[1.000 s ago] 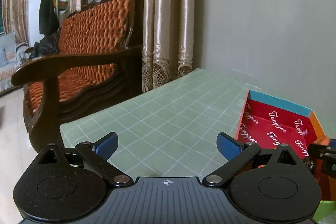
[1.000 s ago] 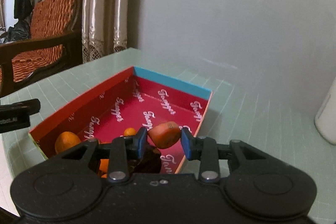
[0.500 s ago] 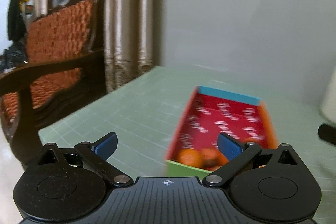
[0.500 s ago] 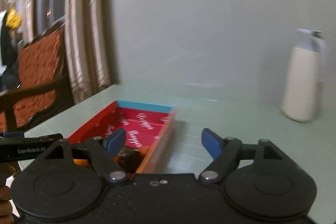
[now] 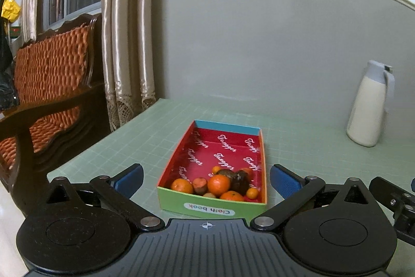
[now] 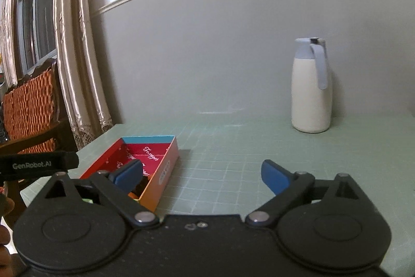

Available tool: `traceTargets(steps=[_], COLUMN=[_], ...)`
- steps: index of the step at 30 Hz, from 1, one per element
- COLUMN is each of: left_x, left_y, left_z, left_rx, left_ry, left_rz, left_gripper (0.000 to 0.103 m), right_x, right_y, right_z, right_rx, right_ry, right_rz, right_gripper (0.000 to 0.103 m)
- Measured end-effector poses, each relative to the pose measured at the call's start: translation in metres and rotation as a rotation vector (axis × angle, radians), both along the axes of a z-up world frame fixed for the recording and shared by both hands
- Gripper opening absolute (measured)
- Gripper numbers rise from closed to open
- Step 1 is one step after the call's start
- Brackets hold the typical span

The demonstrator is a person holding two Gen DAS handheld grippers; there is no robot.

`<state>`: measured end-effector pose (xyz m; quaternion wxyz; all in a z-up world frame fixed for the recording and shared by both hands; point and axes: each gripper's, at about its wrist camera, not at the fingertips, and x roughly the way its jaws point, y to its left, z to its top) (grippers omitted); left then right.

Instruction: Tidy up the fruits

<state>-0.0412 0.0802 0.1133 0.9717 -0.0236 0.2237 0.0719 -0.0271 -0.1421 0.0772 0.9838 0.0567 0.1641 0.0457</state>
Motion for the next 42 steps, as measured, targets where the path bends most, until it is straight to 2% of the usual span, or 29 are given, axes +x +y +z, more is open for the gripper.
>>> traceTargets(steps=[9,42], left_x=[-0.021,-0.018], left_y=[0.001,0.001], left_z=[0.002,-0.009], left_rx=[0.029,0.067], left_ry=[-0.018,-0.001], left_rz=[0.0,0.013], left_gripper=[0.103,0.103], right_x=[-0.018,-0.015], right_y=[0.011,0.022], right_z=[0.0,-0.006], right_rx=[-0.022,-0.029], right_ry=[-0.004,0.012], right_rz=[0.004,0.031], right_gripper=[0.098,0.099])
